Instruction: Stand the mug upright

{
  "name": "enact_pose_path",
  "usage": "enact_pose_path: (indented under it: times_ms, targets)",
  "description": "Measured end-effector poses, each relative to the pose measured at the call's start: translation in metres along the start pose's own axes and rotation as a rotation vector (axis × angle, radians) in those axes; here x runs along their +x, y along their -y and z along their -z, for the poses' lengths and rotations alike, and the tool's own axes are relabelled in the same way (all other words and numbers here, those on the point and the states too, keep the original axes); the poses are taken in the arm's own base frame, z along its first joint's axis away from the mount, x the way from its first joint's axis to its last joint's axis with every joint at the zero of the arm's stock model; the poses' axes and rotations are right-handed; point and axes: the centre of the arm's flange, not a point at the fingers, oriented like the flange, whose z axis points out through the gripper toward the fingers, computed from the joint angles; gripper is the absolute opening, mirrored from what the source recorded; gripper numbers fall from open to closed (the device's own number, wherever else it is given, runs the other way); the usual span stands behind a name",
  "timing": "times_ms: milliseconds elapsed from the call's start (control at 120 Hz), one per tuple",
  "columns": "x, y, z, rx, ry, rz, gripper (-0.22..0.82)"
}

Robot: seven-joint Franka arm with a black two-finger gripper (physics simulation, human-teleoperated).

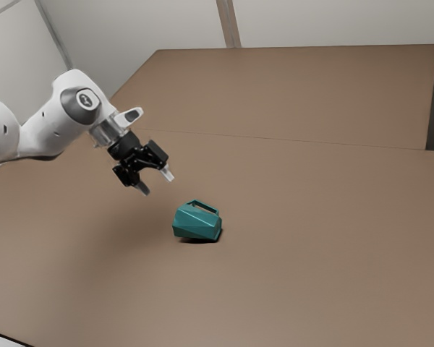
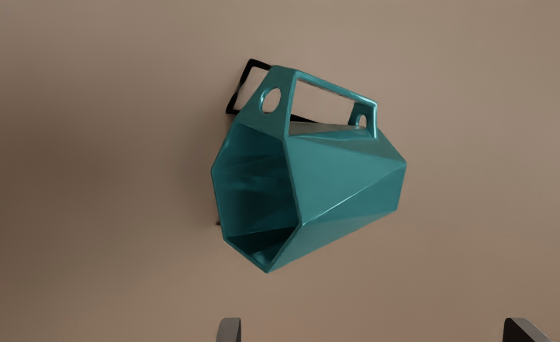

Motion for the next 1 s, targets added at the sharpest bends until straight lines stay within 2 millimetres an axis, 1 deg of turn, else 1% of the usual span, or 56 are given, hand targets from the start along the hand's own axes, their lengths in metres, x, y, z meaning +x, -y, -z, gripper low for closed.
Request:
enact_pose_path:
  times_ms: [67,150,208,283,333,467,567,683,775,808,833,933,1000]
  targets:
    - [-0.003,0.014,-0.014,-0.044,-0.017,0.011,0.6]
    - [-0.002,0.02,-0.021,-0.071,-0.043,-0.001,0.6]
    - [0.003,0.026,-0.029,-0.083,-0.058,-0.009,0.6]
    - [0.012,0.039,-0.05,-0.124,-0.065,0.0,0.6]
    - [0.016,0.044,-0.059,-0.141,-0.073,-0.004,0.6]
    - [0.019,0.049,-0.068,-0.178,-0.095,-0.03,0.6]
    - [0.013,0.054,-0.081,-0.217,-0.097,-0.033,0.6]
    - [0.003,0.051,-0.085,-0.253,-0.109,-0.054,0.6]
    - [0.001,0.047,-0.087,-0.275,-0.114,-0.078,0.6]
    - [0.001,0.045,-0.089,-0.281,-0.113,-0.087,0.56]
    - [0.001,0.044,-0.09,-0.286,-0.112,-0.095,0.51]
    - [0.001,0.038,-0.097,-0.305,-0.107,-0.118,0.25]
    - [0.001,0.035,-0.099,-0.313,-0.107,-0.133,0.12]
